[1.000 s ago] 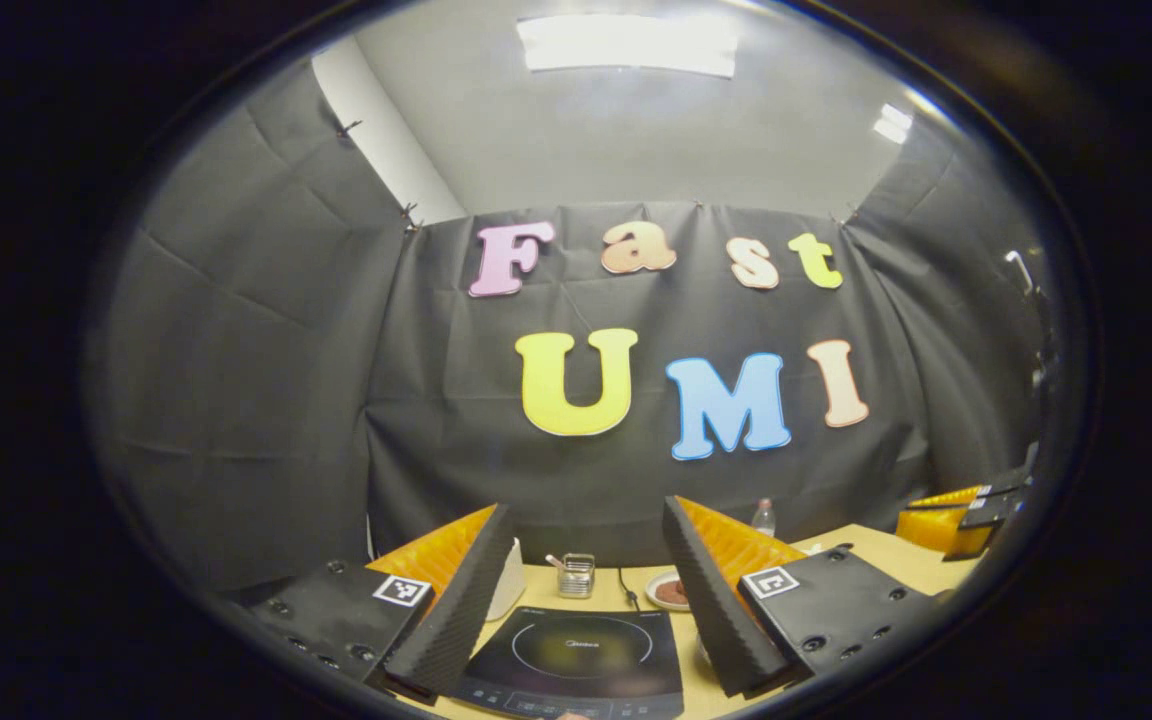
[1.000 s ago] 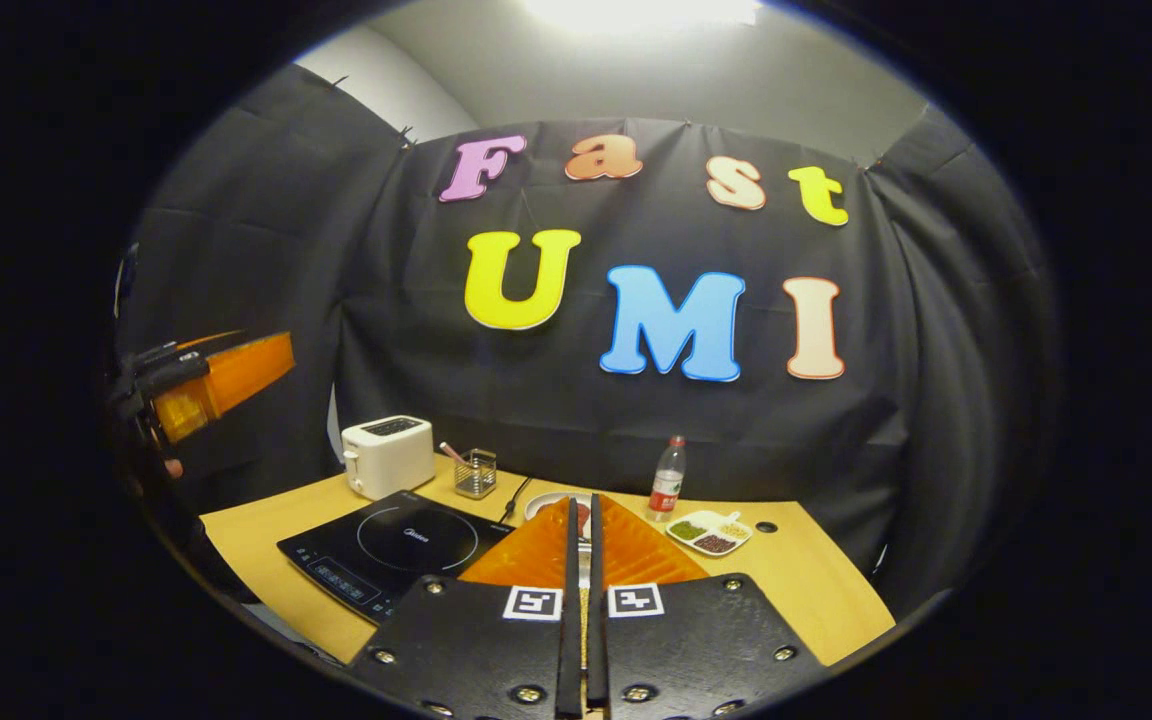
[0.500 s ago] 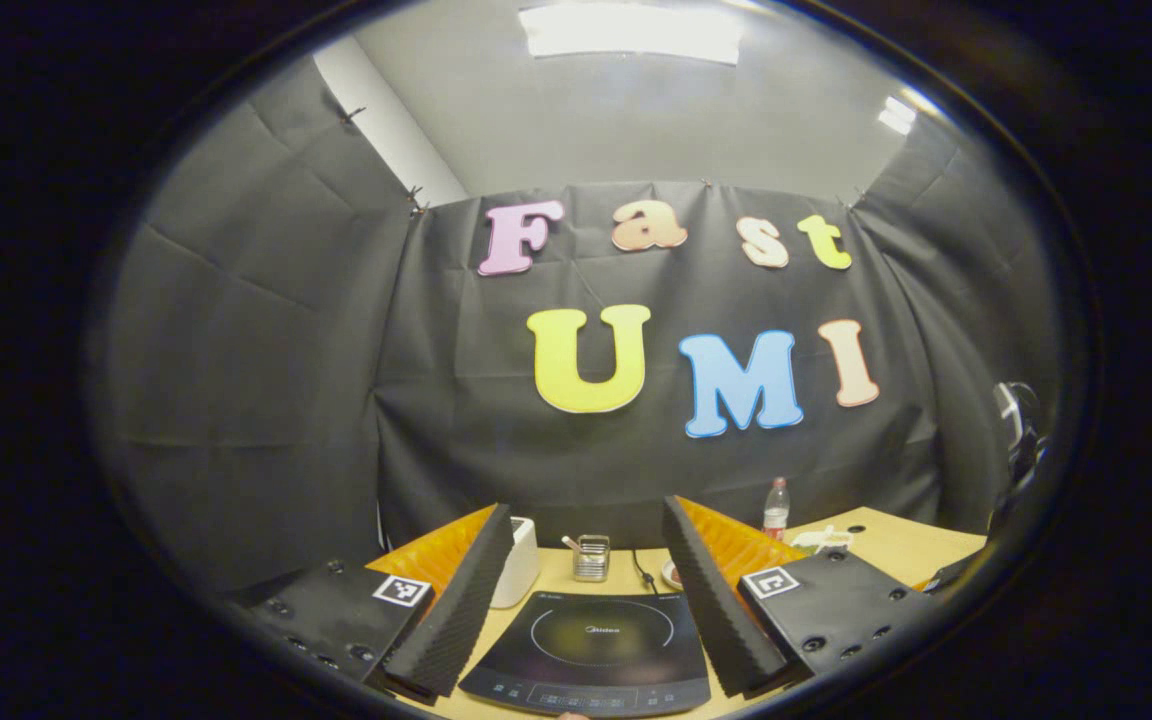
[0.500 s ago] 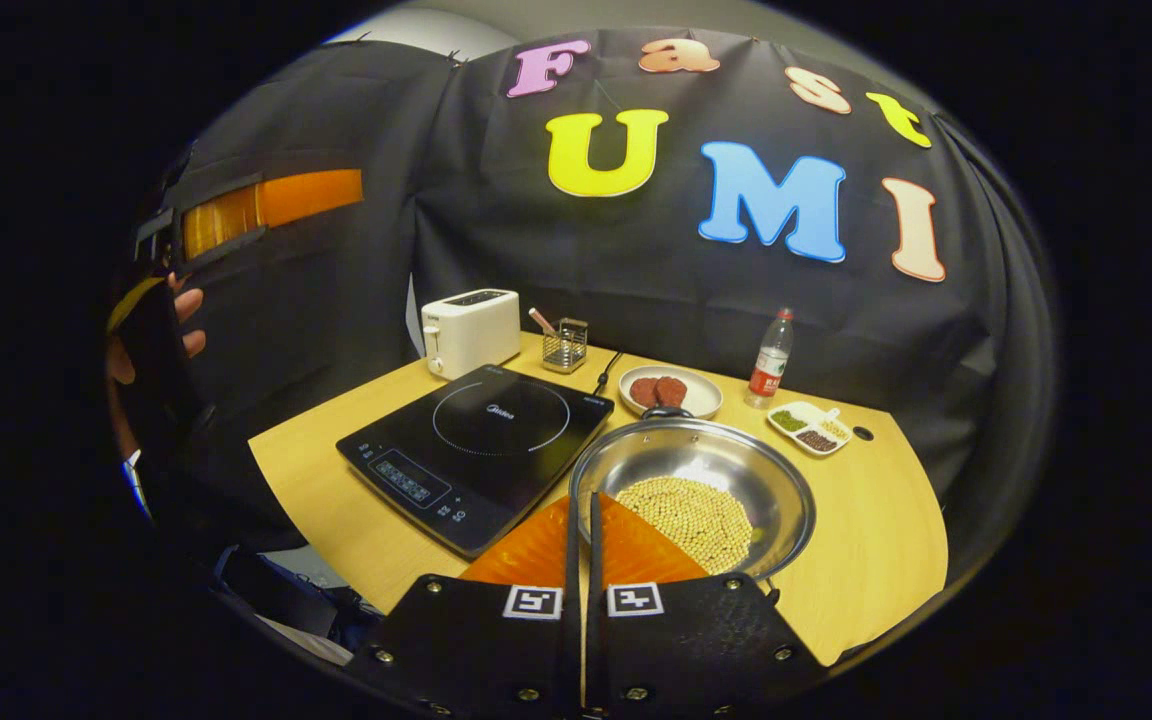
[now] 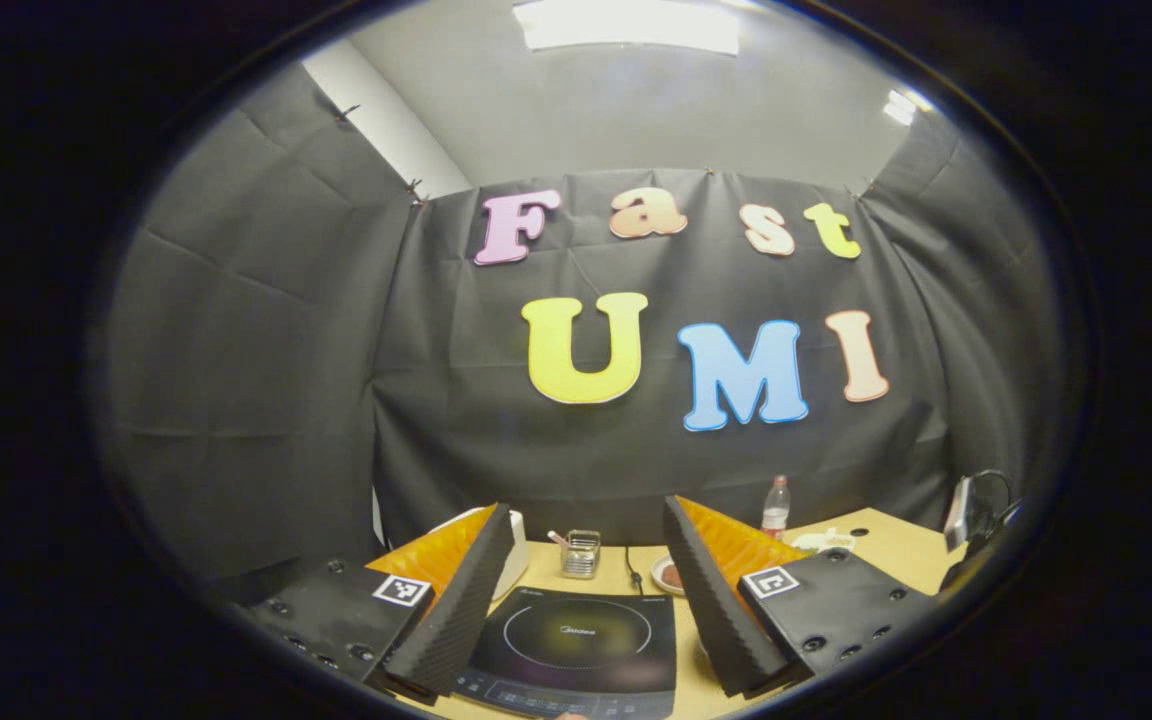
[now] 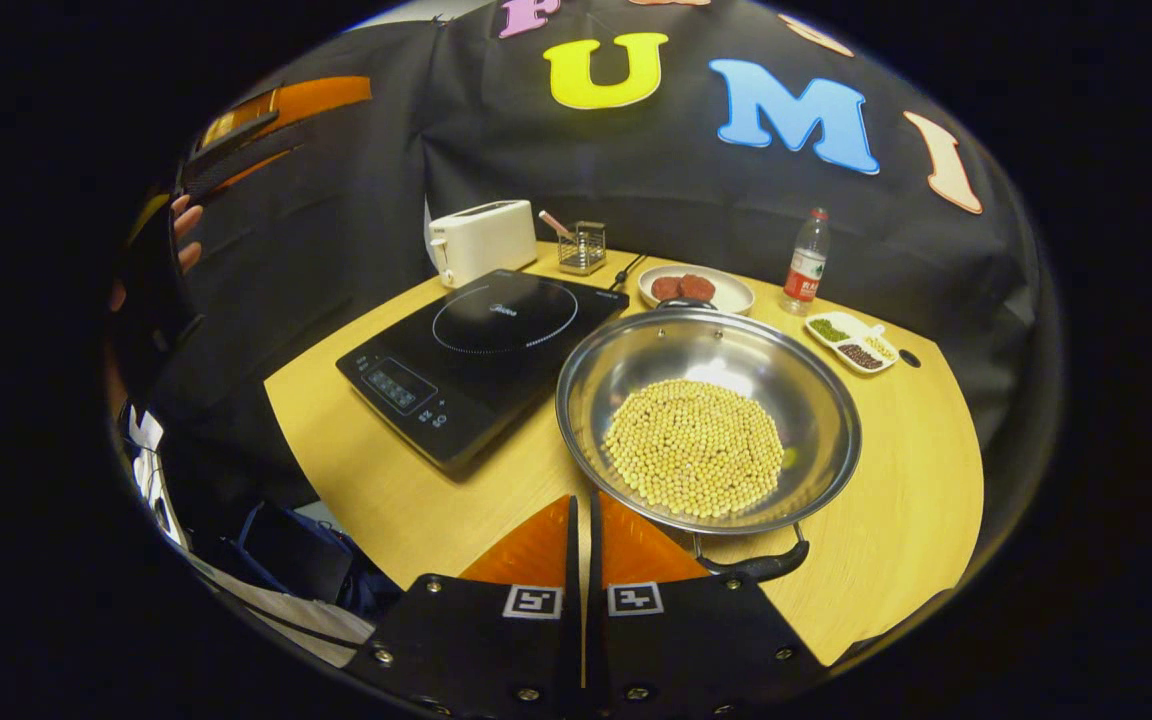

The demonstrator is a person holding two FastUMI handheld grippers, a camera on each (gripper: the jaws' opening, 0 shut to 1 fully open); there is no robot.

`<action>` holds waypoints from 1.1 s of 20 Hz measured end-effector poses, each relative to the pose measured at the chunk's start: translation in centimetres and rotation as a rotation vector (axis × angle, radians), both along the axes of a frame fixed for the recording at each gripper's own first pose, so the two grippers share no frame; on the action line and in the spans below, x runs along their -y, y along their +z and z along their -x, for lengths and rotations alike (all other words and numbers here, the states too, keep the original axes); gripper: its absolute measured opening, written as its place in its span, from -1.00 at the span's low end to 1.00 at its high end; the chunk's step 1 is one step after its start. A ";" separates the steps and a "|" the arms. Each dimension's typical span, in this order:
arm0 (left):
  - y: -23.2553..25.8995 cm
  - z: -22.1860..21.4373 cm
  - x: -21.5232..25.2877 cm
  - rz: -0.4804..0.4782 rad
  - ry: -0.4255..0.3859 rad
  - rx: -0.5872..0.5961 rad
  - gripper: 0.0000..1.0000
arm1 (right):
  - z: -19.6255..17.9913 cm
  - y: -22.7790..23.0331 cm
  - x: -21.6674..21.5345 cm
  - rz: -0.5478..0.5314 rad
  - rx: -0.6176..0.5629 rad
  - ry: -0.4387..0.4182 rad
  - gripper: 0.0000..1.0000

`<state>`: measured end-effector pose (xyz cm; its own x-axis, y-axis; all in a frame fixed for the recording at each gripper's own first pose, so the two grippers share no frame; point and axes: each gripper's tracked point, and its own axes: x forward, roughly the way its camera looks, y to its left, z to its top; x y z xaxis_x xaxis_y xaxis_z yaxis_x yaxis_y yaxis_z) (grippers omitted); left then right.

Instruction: First push the handle of the pot to place it horizontally, then grasp the pot with both hands and set it on the induction cooktop.

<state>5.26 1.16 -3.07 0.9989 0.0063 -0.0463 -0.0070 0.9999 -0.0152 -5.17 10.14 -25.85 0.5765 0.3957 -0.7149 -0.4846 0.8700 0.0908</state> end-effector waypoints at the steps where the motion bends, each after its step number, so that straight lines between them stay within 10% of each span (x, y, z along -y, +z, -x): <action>1: -0.3 -0.2 0.4 -0.003 0.001 -0.005 0.95 | 0.2 -0.7 0.3 0.003 -0.027 0.015 -0.95; 22: -1.4 -3.9 8.6 -0.003 -0.022 -0.032 0.95 | -1.6 -5.1 11.4 0.150 -0.189 -0.051 -0.97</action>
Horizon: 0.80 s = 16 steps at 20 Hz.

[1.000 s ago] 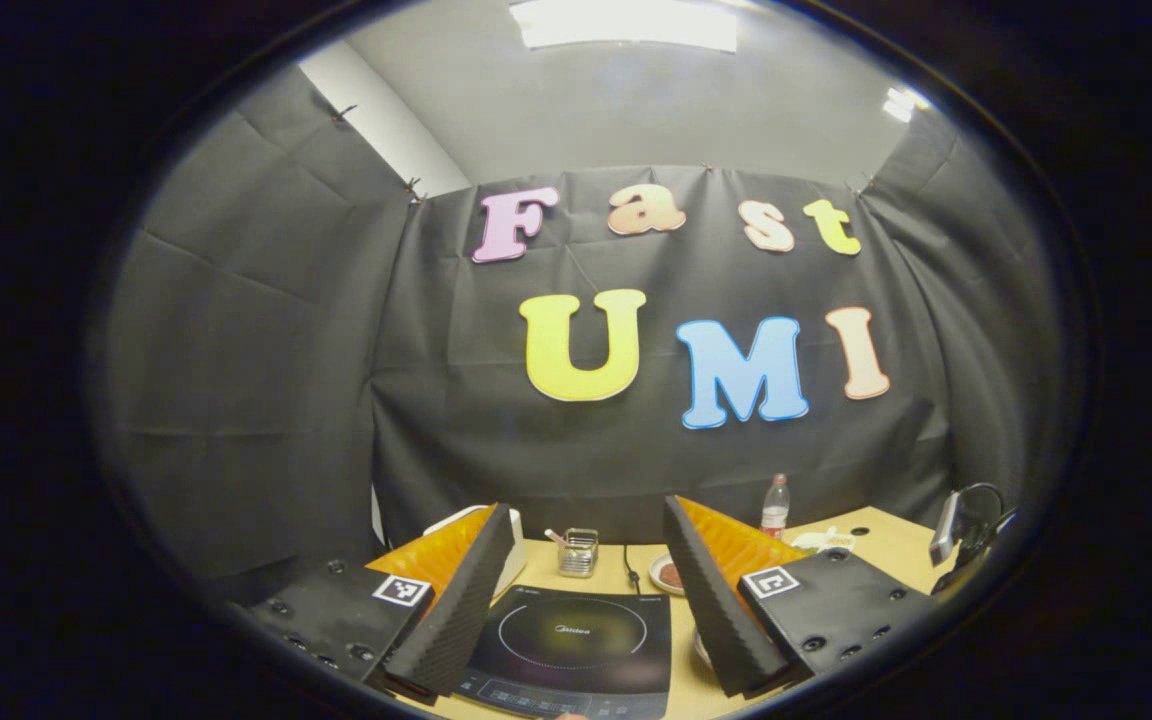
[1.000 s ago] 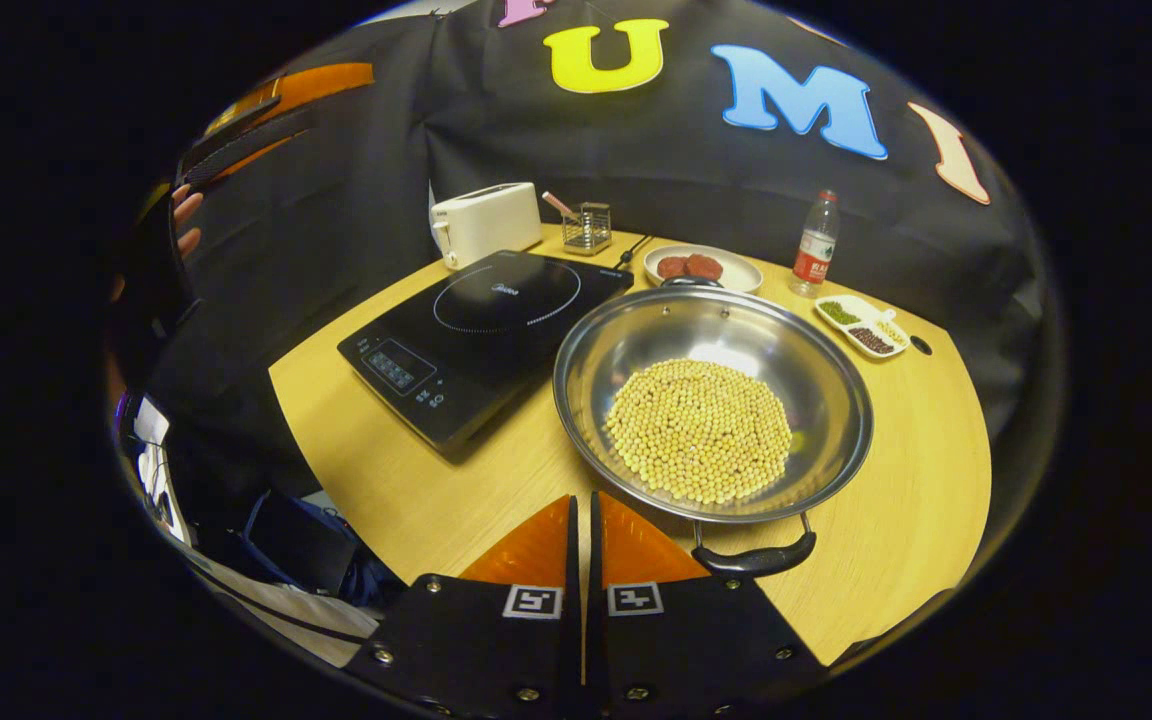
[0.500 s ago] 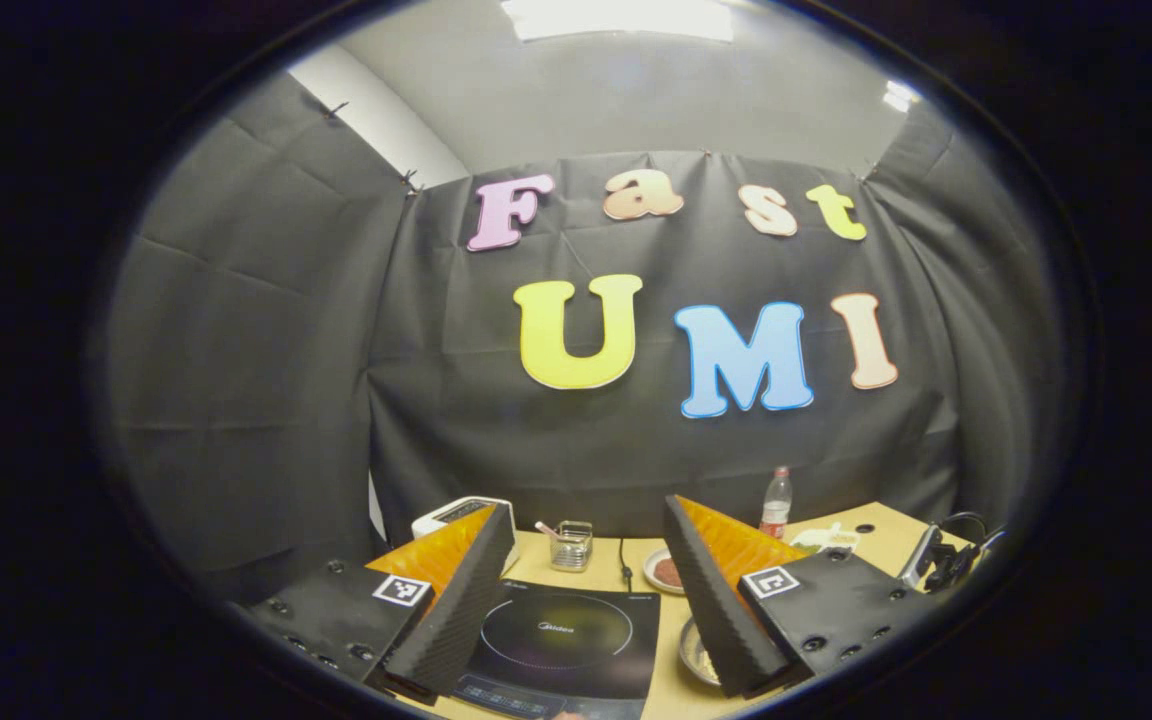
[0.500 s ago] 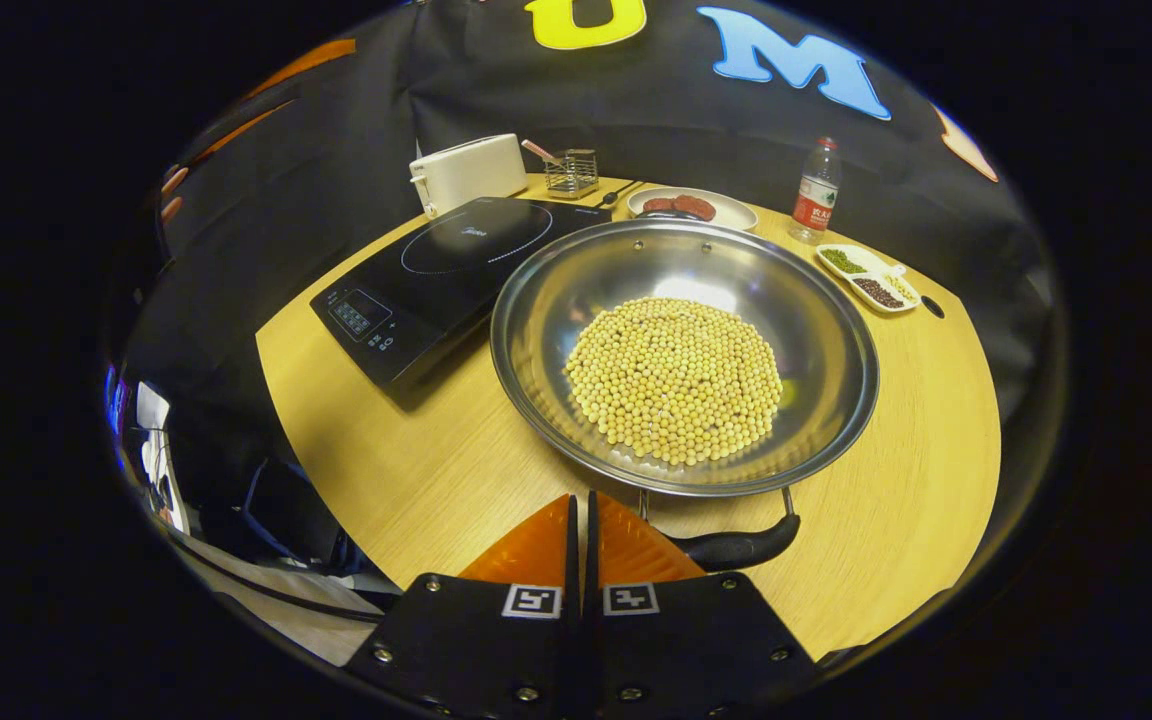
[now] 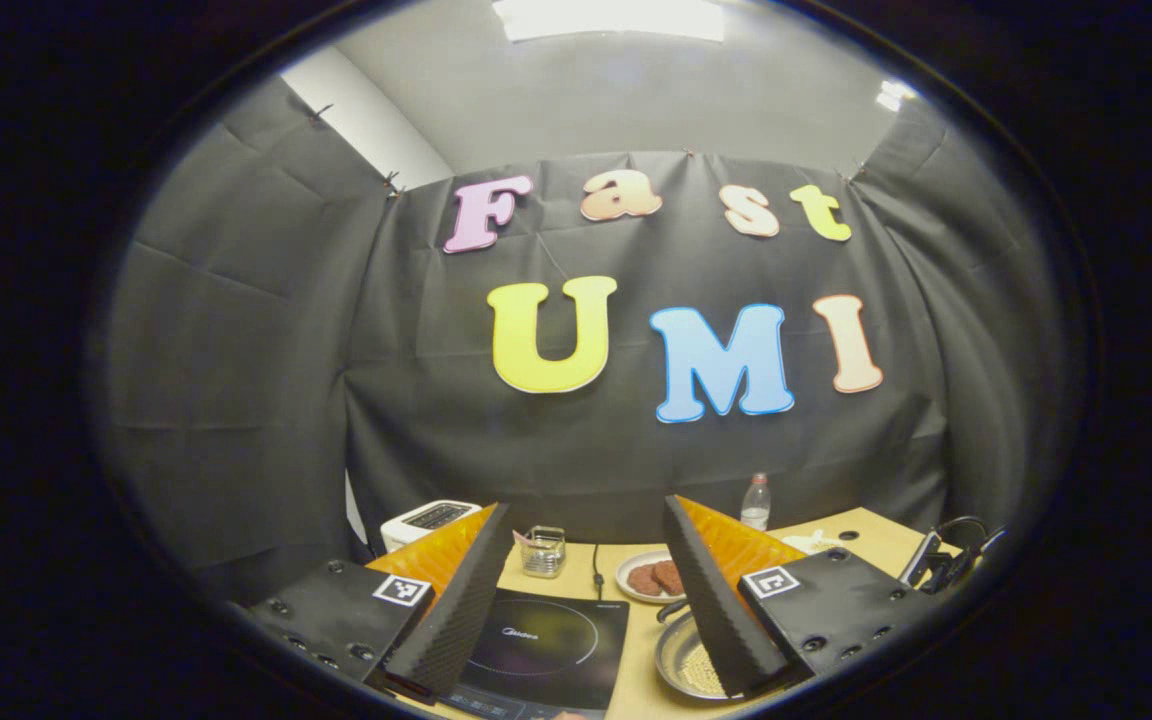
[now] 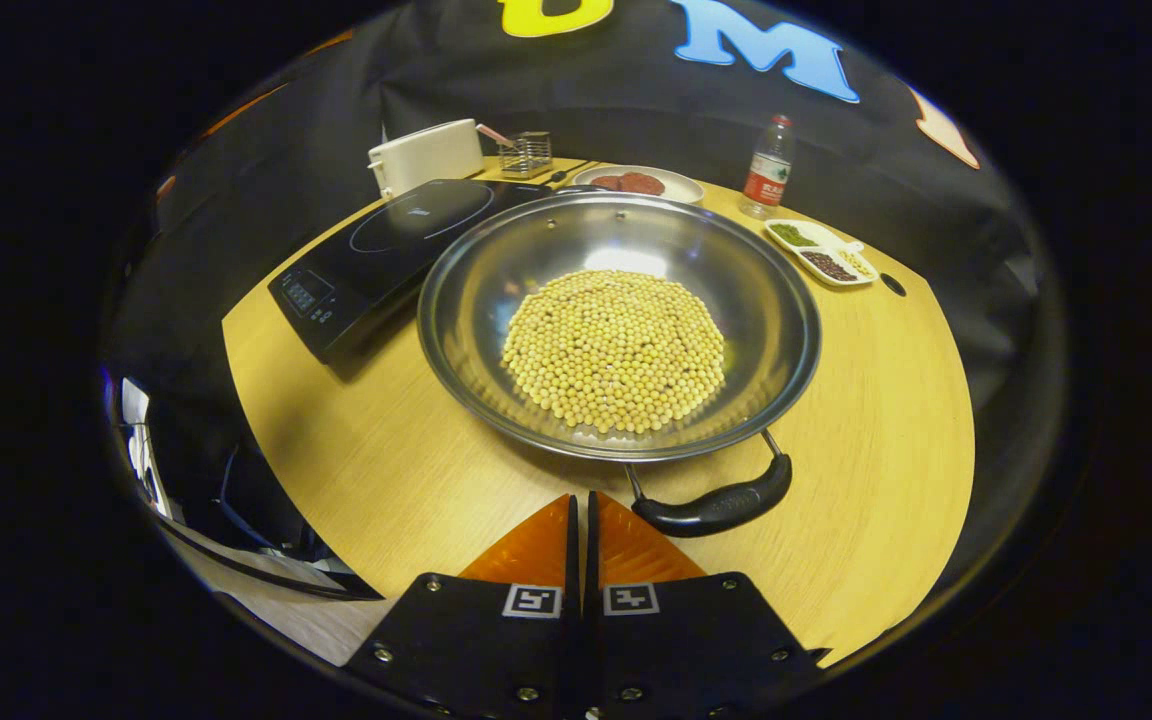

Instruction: First push the handle of the pot to place it horizontally, then grasp the pot with both hands and set it on the induction cooktop.

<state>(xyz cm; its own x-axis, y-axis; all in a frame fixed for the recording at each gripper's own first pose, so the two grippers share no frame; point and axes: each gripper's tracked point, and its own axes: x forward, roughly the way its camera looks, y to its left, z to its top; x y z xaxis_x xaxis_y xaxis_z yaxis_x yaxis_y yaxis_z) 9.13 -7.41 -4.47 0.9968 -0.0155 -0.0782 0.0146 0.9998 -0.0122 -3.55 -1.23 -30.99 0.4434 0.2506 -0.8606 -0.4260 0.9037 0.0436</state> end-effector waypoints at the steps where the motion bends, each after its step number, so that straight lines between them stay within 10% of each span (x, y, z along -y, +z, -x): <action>1: 0.0 0.0 0.4 0.002 -0.004 -0.001 0.95 | -0.2 -0.1 0.8 0.014 0.000 -0.018 -0.97; 16: -1.7 -0.7 2.8 -0.008 0.009 -0.043 1.00 | -4.7 -0.8 7.3 0.025 -0.043 -0.228 -0.97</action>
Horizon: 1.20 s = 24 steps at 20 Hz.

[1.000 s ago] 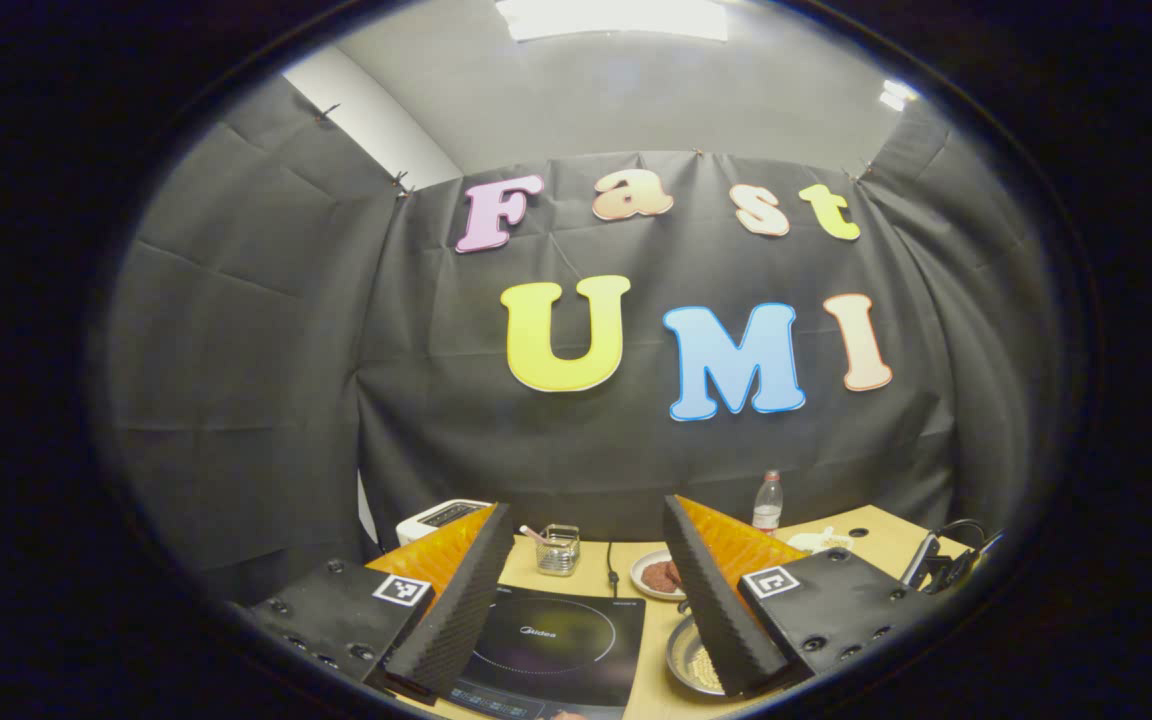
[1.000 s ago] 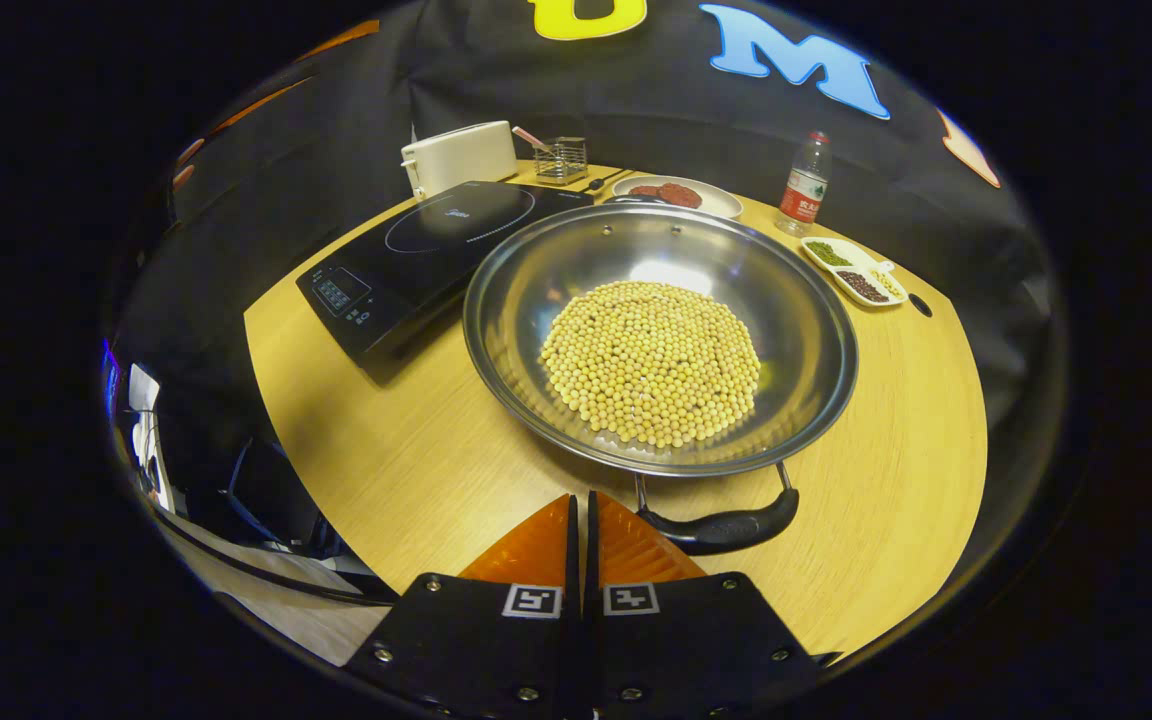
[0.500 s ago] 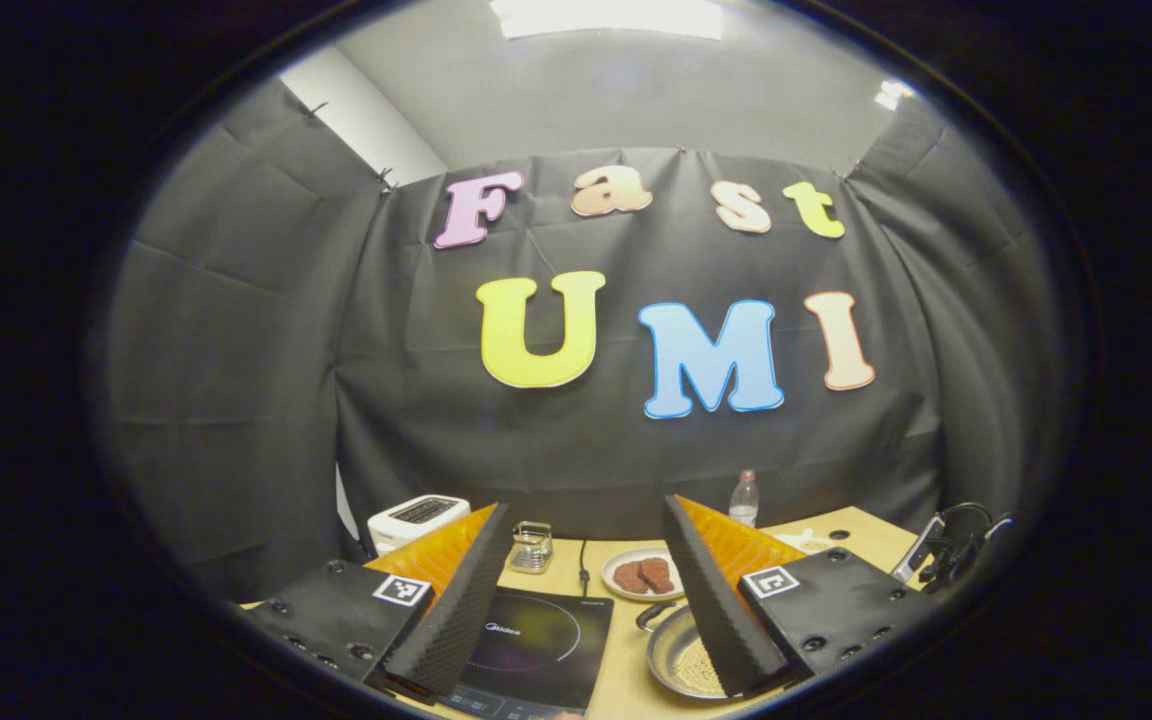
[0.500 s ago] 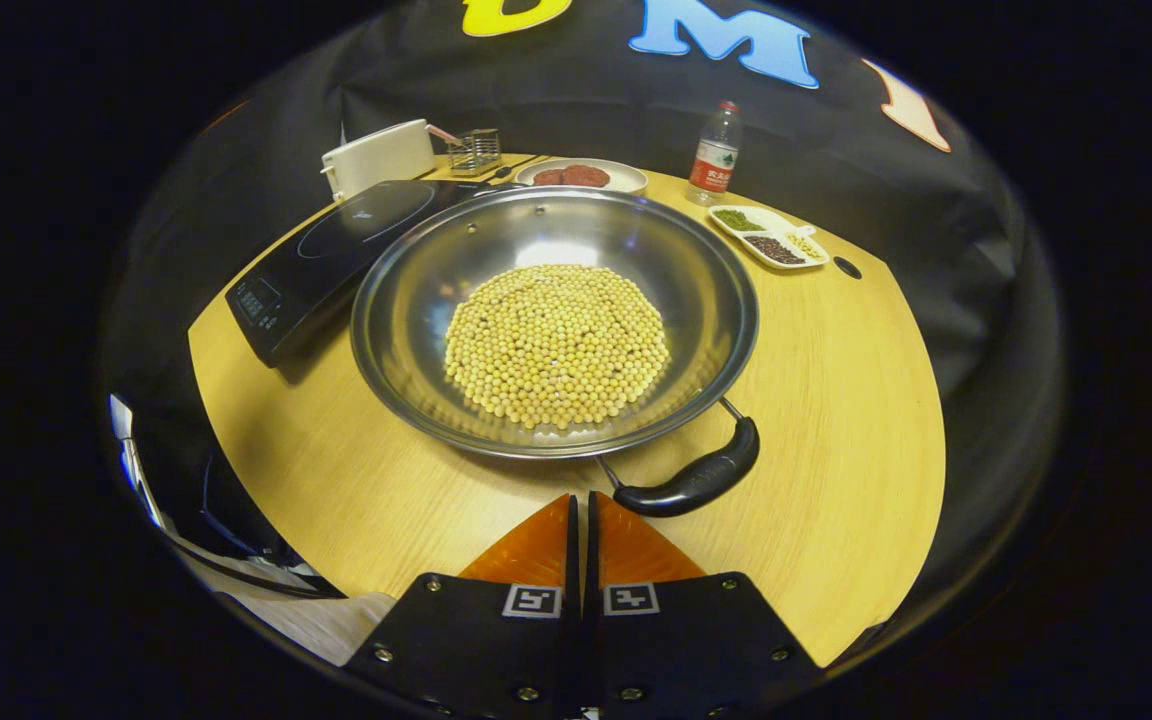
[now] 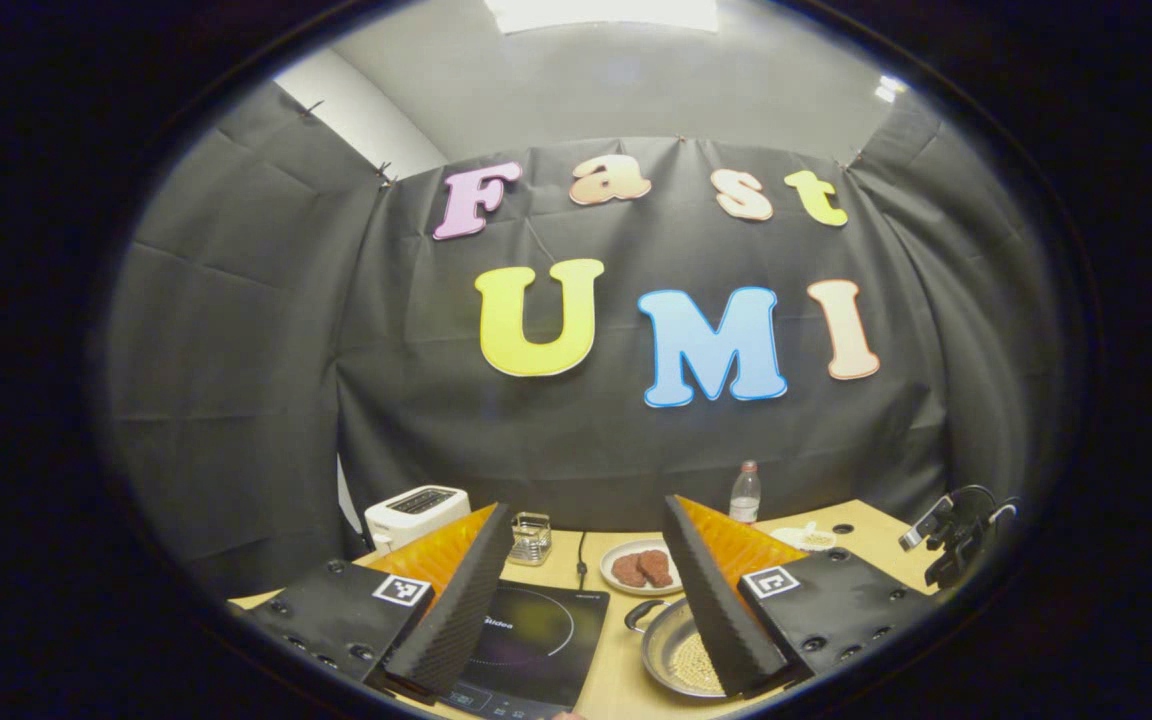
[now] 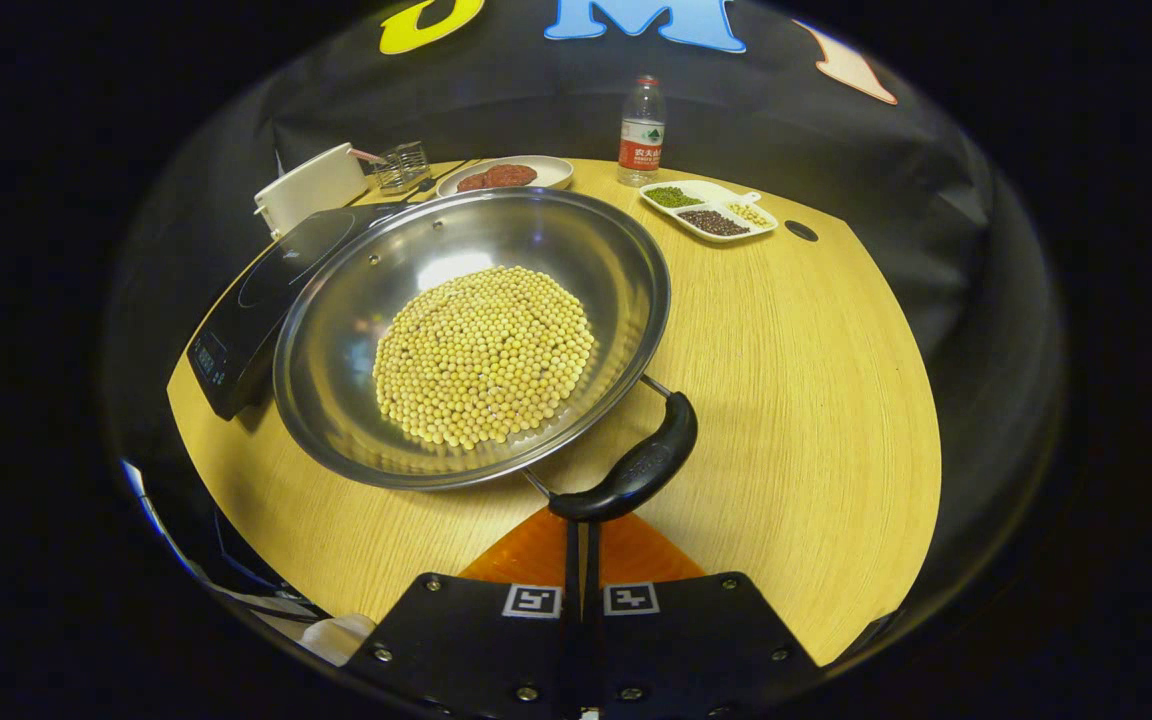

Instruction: First push the handle of the pot to place it horizontally, then grasp the pot with both hands and set it on the induction cooktop.

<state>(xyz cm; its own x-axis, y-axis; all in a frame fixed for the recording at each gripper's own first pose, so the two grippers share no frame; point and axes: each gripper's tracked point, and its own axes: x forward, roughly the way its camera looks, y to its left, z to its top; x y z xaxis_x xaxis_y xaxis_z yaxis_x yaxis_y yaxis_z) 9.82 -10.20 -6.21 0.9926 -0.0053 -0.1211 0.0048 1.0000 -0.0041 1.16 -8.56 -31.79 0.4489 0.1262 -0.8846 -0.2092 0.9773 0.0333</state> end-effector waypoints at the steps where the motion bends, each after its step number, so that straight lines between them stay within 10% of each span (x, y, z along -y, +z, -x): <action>1: -0.1 -0.1 0.0 -0.002 0.002 -0.004 1.00 | -0.5 0.0 0.2 -0.009 -0.006 -0.019 -0.97; 24: -8.4 -1.7 0.9 -0.045 0.017 -0.175 1.00 | -7.4 6.1 3.7 -0.082 0.263 -0.232 -0.91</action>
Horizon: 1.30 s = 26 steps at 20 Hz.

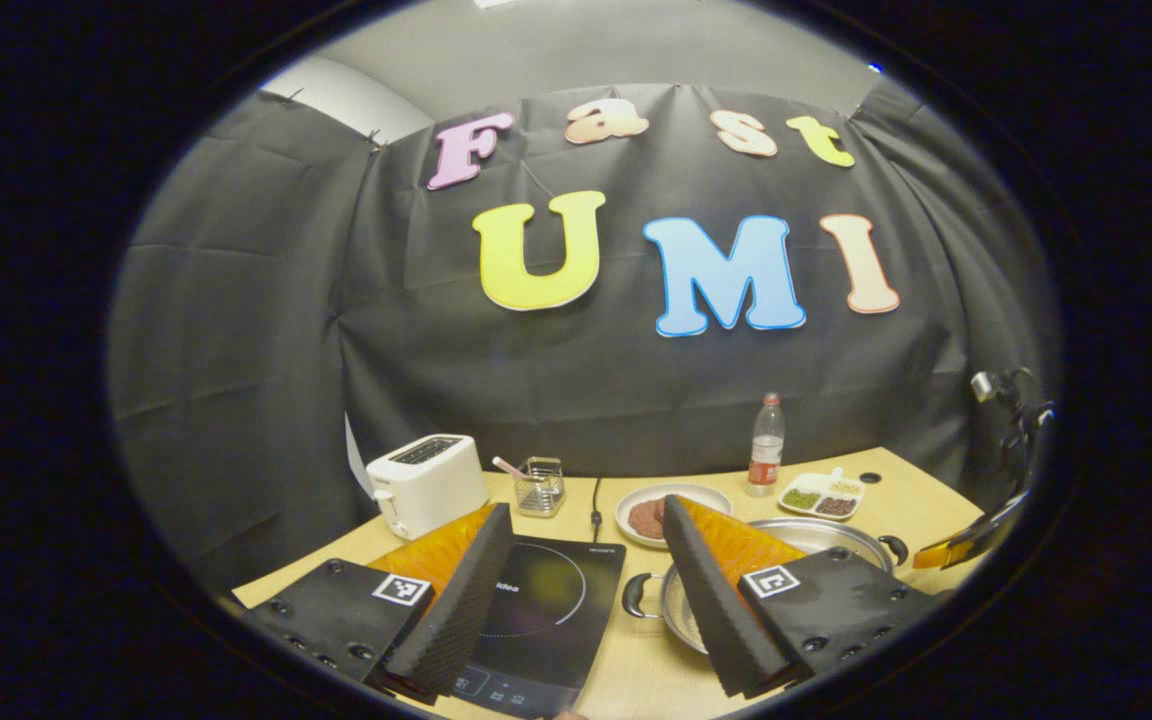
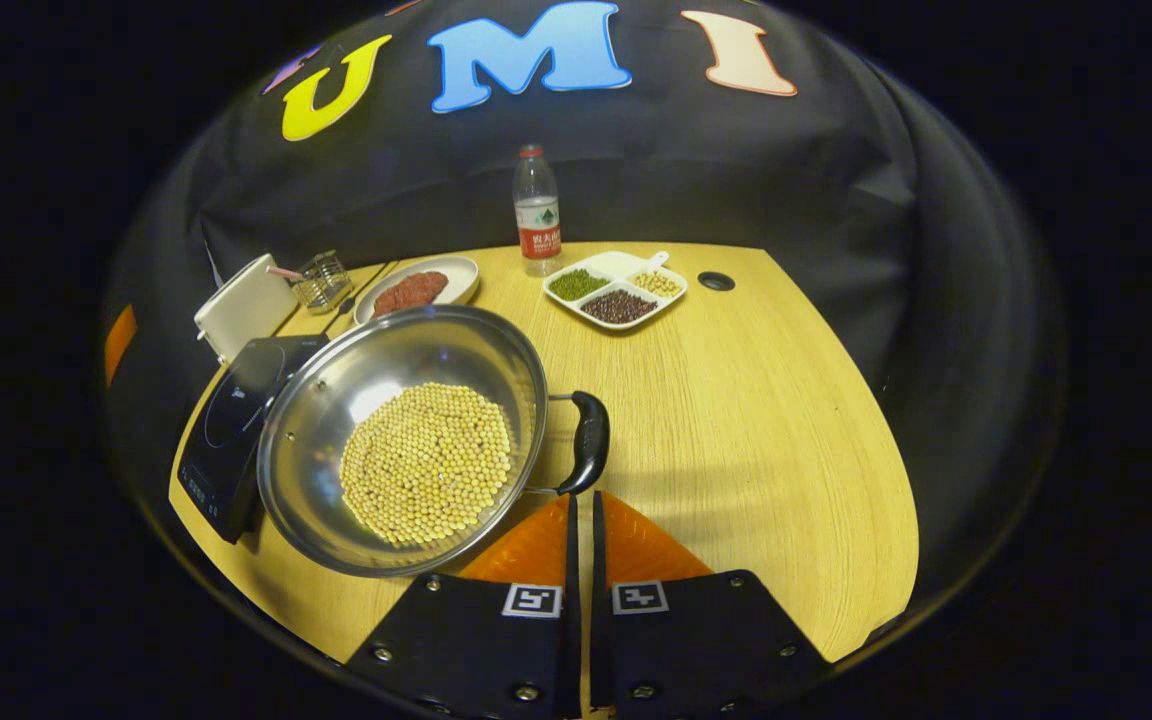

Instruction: First push the handle of the pot to place it horizontally, then grasp the pot with both hands and set it on the induction cooktop.

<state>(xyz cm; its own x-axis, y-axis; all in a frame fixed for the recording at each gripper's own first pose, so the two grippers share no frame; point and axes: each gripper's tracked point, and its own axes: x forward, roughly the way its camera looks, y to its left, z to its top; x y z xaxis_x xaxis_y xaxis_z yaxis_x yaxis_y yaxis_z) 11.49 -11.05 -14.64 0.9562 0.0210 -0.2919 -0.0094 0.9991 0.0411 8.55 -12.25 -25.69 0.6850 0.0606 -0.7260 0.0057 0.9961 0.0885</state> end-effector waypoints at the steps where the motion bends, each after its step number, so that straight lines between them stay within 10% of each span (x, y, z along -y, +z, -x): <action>1: -0.4 -0.2 0.5 0.003 -0.010 -0.008 0.96 | 0.0 1.1 -0.2 -0.024 0.043 -0.004 -0.72; 5: -2.7 -1.0 2.3 0.020 -0.059 -0.049 1.00 | -1.0 4.0 0.1 -0.055 0.173 -0.040 1.00; 26: -19.5 -5.8 5.8 0.068 -0.193 -0.436 0.97 | -4.6 1.2 -1.4 -0.015 0.180 -0.046 0.97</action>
<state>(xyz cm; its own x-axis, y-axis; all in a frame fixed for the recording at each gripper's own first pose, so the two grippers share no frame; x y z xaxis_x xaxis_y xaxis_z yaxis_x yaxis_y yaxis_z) 17.28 -16.88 -34.09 0.7289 -0.1775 -0.6612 0.1795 0.9816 -0.0656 13.19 -10.88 -24.53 0.8061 0.0362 -0.5907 0.0335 0.9937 0.1067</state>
